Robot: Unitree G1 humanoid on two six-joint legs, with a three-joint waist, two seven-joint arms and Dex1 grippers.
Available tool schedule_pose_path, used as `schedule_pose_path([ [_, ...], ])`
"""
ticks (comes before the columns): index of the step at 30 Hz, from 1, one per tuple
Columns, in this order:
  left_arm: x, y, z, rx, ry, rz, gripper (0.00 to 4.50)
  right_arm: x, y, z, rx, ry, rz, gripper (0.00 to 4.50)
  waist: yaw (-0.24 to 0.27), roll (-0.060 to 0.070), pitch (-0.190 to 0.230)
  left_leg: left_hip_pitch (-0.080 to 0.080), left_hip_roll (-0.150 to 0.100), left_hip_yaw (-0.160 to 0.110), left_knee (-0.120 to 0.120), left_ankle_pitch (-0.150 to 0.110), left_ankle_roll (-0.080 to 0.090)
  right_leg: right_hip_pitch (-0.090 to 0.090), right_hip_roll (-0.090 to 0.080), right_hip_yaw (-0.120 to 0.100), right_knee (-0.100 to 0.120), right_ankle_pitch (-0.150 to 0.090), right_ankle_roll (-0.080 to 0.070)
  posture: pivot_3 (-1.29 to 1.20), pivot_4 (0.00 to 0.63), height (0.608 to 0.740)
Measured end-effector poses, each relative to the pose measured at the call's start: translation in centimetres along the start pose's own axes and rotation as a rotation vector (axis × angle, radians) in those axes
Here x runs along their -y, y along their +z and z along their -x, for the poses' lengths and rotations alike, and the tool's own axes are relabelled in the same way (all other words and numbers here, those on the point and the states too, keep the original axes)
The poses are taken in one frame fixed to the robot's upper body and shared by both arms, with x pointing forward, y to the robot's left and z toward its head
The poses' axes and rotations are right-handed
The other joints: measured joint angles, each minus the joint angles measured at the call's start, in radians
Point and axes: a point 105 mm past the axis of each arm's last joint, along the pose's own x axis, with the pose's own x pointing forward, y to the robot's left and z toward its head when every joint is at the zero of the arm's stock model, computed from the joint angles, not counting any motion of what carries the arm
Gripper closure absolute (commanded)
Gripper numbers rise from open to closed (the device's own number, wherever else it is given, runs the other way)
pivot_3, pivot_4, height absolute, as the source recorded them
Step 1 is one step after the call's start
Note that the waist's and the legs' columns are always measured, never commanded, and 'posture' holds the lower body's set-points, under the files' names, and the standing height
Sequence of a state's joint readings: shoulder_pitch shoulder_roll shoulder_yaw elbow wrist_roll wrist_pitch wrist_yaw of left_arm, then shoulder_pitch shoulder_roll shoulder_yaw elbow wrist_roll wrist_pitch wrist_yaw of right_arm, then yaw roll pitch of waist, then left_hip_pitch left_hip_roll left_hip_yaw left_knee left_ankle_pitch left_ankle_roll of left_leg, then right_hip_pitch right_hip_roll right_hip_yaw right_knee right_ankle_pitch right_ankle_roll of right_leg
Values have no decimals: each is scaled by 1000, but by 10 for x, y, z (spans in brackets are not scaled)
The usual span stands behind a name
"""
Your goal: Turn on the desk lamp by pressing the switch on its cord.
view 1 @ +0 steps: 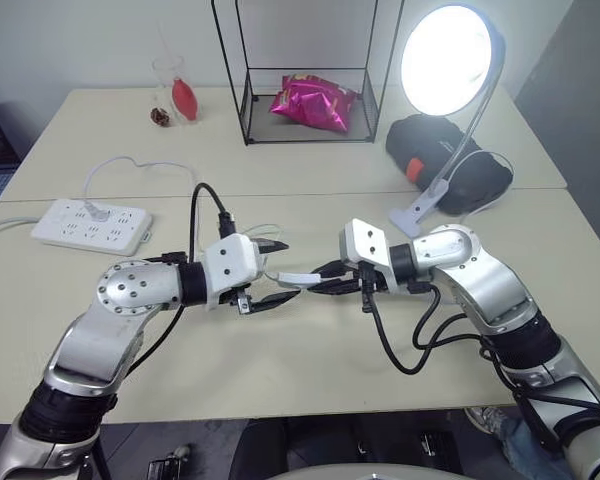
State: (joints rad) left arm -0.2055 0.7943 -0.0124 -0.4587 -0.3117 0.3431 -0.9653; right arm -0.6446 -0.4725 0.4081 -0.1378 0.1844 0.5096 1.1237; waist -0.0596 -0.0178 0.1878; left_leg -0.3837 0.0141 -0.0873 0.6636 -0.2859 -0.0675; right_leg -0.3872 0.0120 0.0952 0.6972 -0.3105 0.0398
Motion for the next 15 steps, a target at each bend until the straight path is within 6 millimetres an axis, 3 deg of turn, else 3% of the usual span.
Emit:
schedule_pose_path([
  [4,-2,-1,20,-34,46,25,721,19,-19,-8,-25,-53,-31,4127,-1,0,0,1,0,0,0,0,0,0,0,0,0,0,0,0,150,740],
  [8,2,-5,34,-62,84,76,721,42,-21,-21,-14,-110,-4,4127,-6,0,0,1,1,0,0,0,0,0,-1,0,0,0,0,0,150,740],
  [15,12,-10,49,-112,100,103,721,55,-41,-37,-41,-138,-4,4127,-4,0,0,0,2,1,-1,0,0,0,-1,0,0,0,0,0,150,740],
])
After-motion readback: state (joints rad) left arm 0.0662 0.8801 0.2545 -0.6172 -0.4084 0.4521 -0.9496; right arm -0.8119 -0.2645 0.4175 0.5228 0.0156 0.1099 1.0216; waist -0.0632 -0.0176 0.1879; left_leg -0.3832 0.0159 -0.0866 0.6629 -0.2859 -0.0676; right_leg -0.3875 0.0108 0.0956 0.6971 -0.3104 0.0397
